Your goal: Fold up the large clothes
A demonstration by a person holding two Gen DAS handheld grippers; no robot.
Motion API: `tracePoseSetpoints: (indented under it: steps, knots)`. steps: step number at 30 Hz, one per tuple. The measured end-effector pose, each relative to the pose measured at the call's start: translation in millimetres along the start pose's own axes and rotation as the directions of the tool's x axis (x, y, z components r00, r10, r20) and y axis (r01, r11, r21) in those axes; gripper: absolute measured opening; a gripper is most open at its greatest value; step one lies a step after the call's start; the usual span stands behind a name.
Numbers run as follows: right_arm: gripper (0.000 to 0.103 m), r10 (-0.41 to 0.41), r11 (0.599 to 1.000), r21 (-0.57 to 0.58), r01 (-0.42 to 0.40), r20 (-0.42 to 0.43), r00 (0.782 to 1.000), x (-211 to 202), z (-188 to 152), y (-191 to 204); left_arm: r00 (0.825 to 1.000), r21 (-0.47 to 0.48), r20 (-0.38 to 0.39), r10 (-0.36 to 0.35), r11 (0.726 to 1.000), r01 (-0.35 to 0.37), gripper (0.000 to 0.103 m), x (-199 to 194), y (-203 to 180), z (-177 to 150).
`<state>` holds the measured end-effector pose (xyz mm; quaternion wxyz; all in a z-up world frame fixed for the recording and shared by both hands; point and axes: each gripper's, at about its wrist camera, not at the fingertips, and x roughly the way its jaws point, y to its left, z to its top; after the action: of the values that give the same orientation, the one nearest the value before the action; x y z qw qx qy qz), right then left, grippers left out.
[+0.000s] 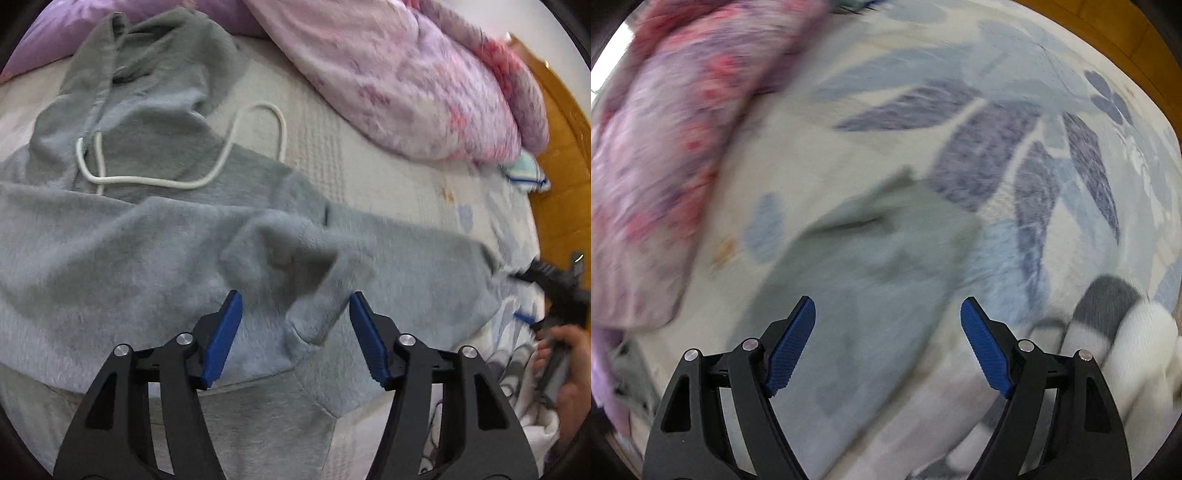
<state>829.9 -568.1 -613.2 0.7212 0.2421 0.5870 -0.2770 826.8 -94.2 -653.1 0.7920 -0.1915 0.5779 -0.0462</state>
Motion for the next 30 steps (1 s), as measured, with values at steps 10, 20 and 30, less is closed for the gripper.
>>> tracePoseSetpoints:
  steps: [10,20,30]
  knots:
    - [0.044,0.141,0.985,0.099,-0.141,0.0,0.99,32,-8,-36,0.987,-0.049,-0.075,0.139,0.989,-0.143,0.068,20,42,-4]
    - [0.002,0.352,0.936,-0.077,-0.344,0.189,0.917,-54,-38,-18,0.994,0.027,-0.089,0.062,0.998,-0.06,0.082,10,37,0]
    - [0.002,0.577,0.742,-0.546,-0.39,0.221,0.787,-194,-185,130,0.992,-0.14,0.091,0.091,0.987,-0.078,0.083,-111,140,23]
